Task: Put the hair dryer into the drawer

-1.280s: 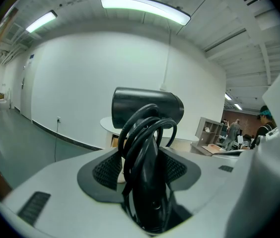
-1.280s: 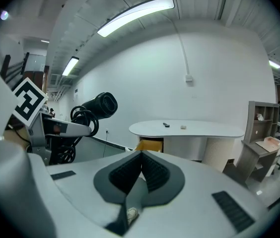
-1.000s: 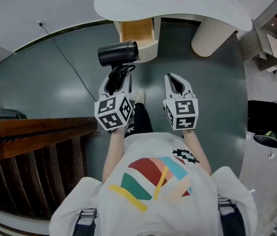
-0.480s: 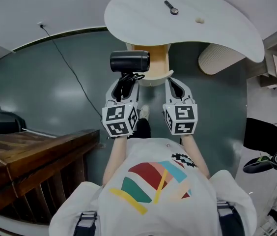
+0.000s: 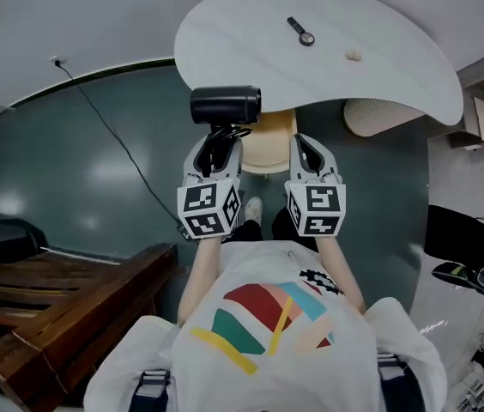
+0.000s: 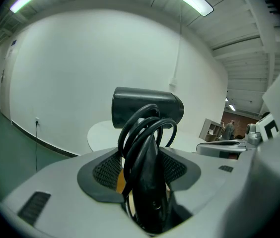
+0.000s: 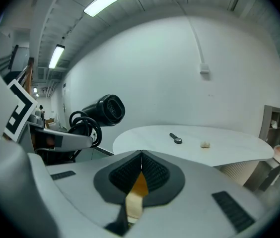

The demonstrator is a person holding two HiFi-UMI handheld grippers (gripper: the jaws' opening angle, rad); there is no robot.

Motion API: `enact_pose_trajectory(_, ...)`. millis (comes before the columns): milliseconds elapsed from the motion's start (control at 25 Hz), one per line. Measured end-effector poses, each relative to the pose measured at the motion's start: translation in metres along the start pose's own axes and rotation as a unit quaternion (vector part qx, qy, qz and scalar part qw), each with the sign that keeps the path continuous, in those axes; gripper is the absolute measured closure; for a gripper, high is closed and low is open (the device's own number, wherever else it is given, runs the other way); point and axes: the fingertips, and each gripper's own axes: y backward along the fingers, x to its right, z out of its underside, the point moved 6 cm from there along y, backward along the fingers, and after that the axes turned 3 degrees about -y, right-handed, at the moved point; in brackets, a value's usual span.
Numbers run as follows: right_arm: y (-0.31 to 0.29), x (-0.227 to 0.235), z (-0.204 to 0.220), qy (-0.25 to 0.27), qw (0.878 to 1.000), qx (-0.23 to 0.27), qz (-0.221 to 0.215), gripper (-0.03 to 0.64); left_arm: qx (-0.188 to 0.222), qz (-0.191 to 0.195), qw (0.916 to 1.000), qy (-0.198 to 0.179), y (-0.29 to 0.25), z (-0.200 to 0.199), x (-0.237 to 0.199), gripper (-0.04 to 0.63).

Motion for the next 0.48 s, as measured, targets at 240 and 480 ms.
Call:
enact_pose_trajectory(240,-0.019,0.021,0.001,-0.008,1.0,-0.002,-0.003,0.606,-0.009,0.0,1.0,-0.004,-0.024,0.0,0.01,0.359)
enact_pose_trajectory(480,-0.031,0.042,-0.006,0.002,0.999,-0.005,-0.038,0.606,-0.008,-0.027,0.9996,0.004,-0.04,-0.003,0.03,0.359)
